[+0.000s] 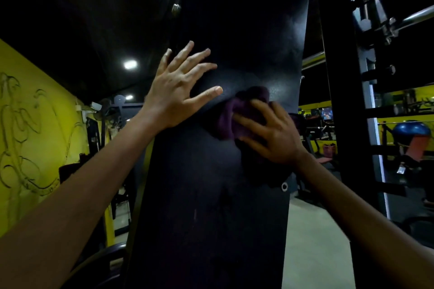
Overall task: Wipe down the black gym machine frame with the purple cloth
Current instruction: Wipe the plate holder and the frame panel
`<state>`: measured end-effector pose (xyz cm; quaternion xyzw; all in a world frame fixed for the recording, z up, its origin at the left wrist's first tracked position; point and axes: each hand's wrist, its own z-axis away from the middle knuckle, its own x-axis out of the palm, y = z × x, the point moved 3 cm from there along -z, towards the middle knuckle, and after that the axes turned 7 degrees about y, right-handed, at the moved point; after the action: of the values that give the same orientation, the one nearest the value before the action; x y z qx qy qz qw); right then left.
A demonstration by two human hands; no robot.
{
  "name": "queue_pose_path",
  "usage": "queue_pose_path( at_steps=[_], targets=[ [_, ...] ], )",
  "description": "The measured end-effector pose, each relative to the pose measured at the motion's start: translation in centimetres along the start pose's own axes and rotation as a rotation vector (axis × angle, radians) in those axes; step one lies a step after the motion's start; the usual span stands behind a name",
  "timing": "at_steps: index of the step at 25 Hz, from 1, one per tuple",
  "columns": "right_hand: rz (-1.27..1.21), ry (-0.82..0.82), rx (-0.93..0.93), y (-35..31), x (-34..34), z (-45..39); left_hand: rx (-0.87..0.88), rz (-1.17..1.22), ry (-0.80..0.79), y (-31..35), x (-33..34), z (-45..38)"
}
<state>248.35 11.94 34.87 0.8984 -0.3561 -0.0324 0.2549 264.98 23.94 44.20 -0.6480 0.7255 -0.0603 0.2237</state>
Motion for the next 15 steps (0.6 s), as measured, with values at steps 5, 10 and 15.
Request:
queue_pose_path(
  at_steps=[5,10,15],
  targets=[
    [-0.048,0.115,0.4,-6.9,0.9,1.3,0.025,-0.026,0.026,0.3,-0.1,0.7],
    [-0.018,-0.035,-0.113,0.0,-0.1,3.3,0.095,-0.027,0.043,0.8,0.0,3.1],
    [0.005,0.165,0.859,-1.9,0.9,2.8,0.103,-0.071,0.035,1.1,0.1,3.8]
  ],
)
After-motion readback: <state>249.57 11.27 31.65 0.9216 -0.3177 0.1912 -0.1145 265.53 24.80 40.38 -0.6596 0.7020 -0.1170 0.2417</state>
